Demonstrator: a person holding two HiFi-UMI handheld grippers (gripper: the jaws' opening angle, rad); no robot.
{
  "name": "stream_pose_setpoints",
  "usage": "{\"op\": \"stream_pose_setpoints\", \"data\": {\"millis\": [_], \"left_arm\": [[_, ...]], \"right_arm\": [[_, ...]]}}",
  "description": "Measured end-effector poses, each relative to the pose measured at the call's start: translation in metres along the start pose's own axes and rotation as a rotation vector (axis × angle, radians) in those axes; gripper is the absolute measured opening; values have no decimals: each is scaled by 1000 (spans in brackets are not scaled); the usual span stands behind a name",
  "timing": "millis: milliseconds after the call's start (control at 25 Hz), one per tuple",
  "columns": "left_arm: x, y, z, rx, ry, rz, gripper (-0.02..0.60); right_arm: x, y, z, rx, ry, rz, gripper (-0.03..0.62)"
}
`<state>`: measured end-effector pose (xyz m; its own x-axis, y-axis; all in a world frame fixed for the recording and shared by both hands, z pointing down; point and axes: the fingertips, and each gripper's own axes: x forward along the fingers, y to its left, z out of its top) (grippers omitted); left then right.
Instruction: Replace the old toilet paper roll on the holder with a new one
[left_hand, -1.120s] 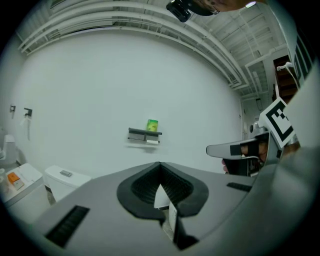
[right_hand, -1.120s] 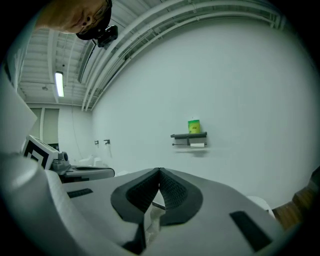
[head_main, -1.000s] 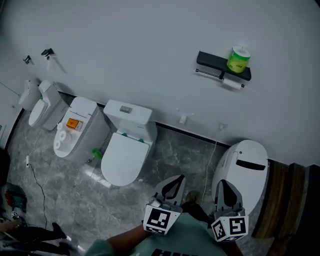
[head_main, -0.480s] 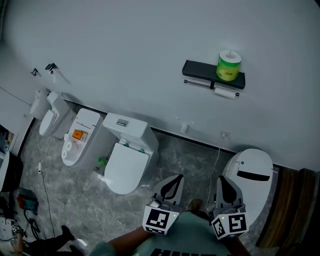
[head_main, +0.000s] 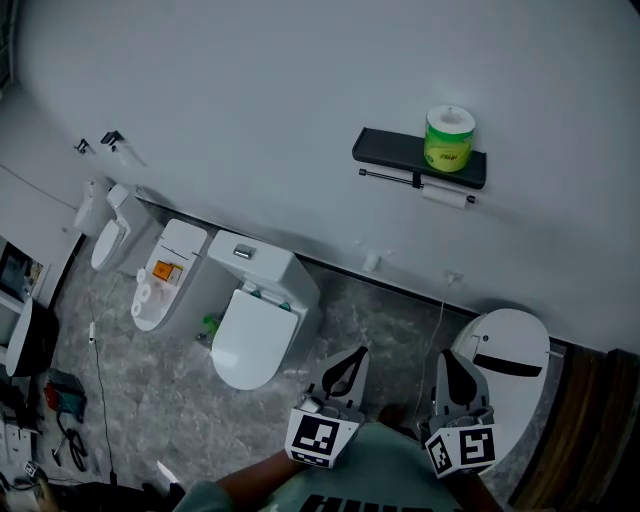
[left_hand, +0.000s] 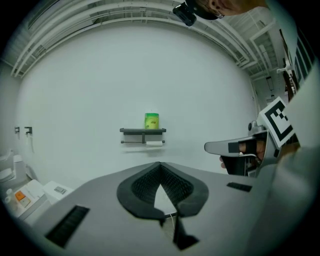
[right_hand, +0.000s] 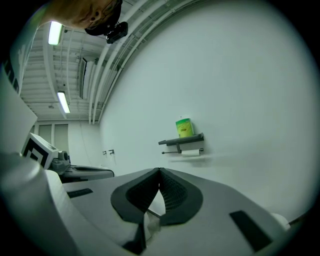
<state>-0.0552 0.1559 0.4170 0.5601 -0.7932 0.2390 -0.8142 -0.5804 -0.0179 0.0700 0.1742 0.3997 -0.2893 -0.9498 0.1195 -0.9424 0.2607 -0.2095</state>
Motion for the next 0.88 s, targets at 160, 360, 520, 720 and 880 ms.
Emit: {"op": "stream_pose_setpoints", "data": {"millis": [160, 360, 520, 720, 880], "left_arm": [[20, -4, 3, 22, -1, -36, 6], [49, -7, 8, 28, 20, -125, 6], [77, 5, 9, 24, 22, -183, 6], [111, 34, 23, 10, 3, -242, 6], [135, 60, 28, -5, -3, -287, 6]], "right_arm": [[7, -13, 3, 2, -5, -19, 8], [18, -31, 4, 3, -1, -93, 8], [40, -36, 8, -13, 9, -142, 8], [76, -39, 19, -15, 21, -212, 8], [105, -39, 25, -13, 27, -264, 8]]}}
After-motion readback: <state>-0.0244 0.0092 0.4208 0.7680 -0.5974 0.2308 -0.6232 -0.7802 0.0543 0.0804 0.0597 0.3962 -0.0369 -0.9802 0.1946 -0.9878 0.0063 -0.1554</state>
